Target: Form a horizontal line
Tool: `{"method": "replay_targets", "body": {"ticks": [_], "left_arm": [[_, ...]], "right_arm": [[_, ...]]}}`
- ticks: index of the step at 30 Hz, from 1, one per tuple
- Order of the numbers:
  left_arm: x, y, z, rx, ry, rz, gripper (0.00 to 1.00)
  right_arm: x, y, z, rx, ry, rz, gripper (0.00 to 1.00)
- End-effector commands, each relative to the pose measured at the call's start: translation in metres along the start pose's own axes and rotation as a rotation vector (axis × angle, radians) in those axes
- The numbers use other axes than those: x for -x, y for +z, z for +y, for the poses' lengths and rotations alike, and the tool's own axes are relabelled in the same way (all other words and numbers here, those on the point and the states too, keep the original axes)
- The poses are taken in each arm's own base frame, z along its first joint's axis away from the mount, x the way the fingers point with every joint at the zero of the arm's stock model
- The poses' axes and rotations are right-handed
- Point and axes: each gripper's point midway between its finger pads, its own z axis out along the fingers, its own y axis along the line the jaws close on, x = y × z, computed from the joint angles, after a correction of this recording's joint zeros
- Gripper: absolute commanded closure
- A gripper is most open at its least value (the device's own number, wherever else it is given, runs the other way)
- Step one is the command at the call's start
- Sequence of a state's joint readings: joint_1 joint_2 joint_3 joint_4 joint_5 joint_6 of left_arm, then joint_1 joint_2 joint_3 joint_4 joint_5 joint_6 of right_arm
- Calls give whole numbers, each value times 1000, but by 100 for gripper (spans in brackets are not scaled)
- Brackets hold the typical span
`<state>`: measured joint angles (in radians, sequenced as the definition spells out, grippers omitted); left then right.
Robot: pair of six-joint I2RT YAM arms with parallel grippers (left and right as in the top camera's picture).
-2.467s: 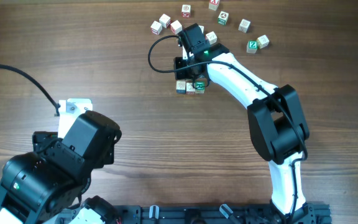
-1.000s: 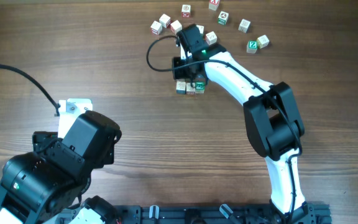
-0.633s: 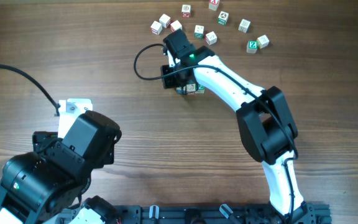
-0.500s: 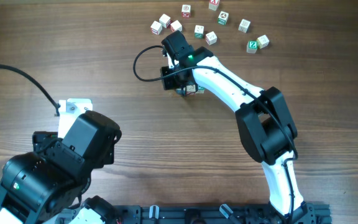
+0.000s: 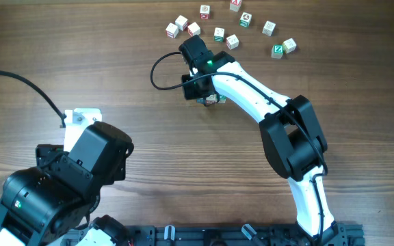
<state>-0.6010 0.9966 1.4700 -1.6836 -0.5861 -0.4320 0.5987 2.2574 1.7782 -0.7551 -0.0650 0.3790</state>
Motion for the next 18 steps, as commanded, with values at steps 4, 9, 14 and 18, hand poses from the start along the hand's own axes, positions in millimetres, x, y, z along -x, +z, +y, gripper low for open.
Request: {"method": "replay_targets", "body": {"ticks": [4,9,14,18], "left_arm": [[0,-1,2,6,-26,-5,0],[0,-1,2,6,-26,-5,0],[0,-1,2,6,-26,-5,0],[0,-1,2,6,-26,-5,0]], "right_arm": [[11,-2,15,78,-14,-23,96],[7,-1,13,72,-12,-9,95],[-8,2,6,44,-6,45,96],[-12,2,3,32,-5,62,95]]}}
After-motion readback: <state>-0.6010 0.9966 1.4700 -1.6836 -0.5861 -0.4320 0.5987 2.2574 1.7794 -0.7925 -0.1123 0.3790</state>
